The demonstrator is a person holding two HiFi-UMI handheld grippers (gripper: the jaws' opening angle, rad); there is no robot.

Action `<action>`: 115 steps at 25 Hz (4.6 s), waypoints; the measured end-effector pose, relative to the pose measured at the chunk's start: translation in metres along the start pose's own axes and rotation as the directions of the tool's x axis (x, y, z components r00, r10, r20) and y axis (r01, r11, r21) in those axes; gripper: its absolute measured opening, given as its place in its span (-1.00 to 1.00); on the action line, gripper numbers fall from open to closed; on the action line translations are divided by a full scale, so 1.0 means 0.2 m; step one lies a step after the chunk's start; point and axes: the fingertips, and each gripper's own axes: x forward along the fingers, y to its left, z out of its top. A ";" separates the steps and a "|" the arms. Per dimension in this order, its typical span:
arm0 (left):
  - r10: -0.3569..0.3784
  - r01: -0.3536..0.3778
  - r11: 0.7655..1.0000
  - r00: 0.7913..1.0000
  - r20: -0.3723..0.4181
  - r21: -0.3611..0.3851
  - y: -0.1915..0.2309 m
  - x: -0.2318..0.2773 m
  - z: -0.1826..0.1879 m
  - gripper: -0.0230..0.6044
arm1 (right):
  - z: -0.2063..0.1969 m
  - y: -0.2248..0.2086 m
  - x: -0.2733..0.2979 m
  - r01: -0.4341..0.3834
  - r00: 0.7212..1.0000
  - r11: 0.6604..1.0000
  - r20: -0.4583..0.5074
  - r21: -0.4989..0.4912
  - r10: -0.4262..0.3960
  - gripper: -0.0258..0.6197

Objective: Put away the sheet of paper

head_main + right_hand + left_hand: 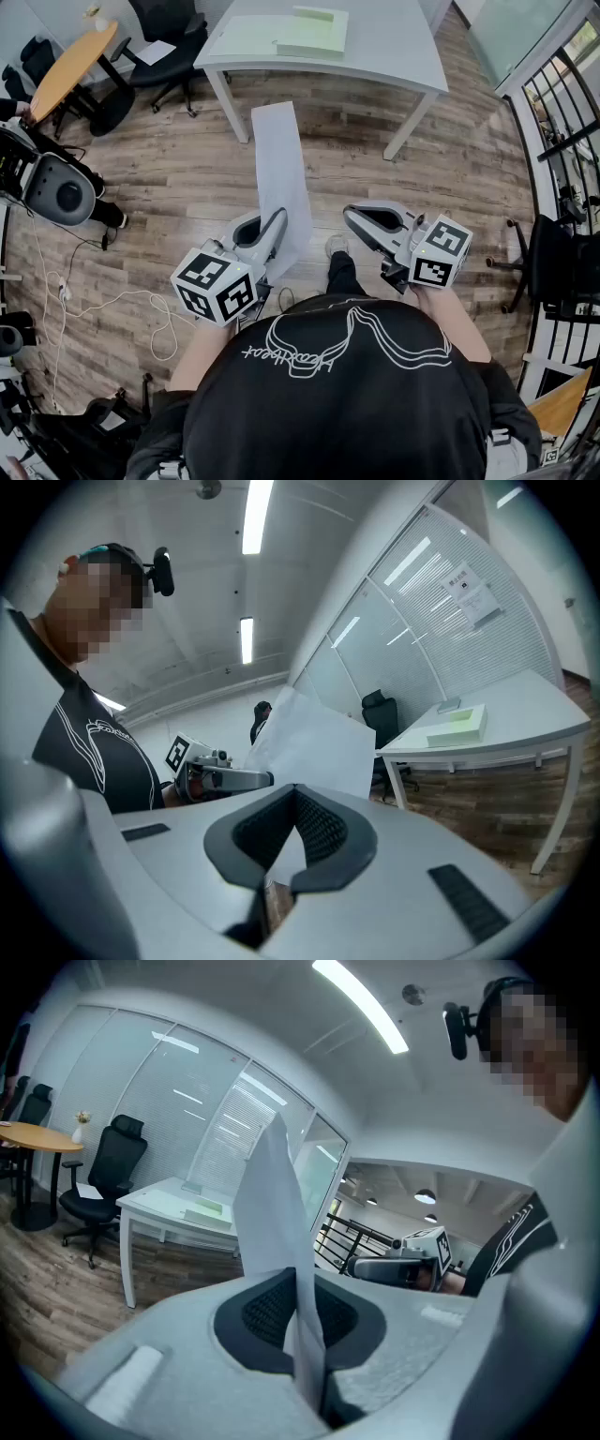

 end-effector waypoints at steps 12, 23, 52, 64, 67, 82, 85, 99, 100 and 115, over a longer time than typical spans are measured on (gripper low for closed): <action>-0.010 0.010 1.000 1.000 -0.014 0.000 -0.02 0.07 -0.01 -0.89 | -0.02 -0.06 -0.04 0.006 1.000 1.000 0.005 0.029 -0.007 -0.90; -0.007 0.006 1.000 0.999 -0.034 -0.022 0.07 0.24 0.05 -0.89 | 0.04 -0.25 0.01 -0.005 1.000 0.998 0.007 0.057 0.005 -0.90; 0.036 -0.038 0.998 0.998 -0.049 -0.045 0.52 1.23 0.53 -0.89 | 0.53 -1.38 0.09 -0.038 0.999 0.995 0.022 0.089 0.036 -0.90; 0.049 -0.050 0.998 0.998 -0.033 -0.032 0.69 1.35 0.61 -0.89 | 0.60 -1.60 0.17 -0.019 0.999 0.996 0.032 0.084 0.017 -0.90; 0.040 -0.041 0.999 0.999 -0.034 -0.036 0.78 1.39 0.65 -0.89 | 0.62 -1.67 0.23 -0.005 1.000 0.996 0.030 0.093 0.002 -0.90; -0.021 0.017 0.998 0.997 -0.070 -0.058 1.40 1.58 1.02 -0.89 | 0.89 -2.05 0.71 0.079 0.995 0.985 0.048 0.156 -0.087 -0.90; -0.035 0.031 0.998 0.997 -0.071 -0.055 1.52 1.61 1.11 -0.89 | 0.95 -2.10 0.79 0.097 0.993 0.982 0.055 0.161 -0.107 -0.90; -0.074 0.066 0.996 0.988 -0.135 -0.062 2.07 1.69 1.24 -0.89 | 1.03 -2.34 1.13 0.181 0.978 0.962 0.068 0.205 -0.199 -0.90; -0.072 0.064 0.996 0.988 -0.139 -0.065 2.10 1.69 1.24 -0.89 | 1.02 -2.34 1.13 0.186 0.977 0.960 0.068 0.209 -0.204 -0.89; -0.040 0.026 0.995 0.987 -0.153 -0.093 2.38 1.75 1.29 -0.89 | 0.99 -2.42 1.13 0.239 0.962 0.935 0.063 0.261 -0.264 -0.89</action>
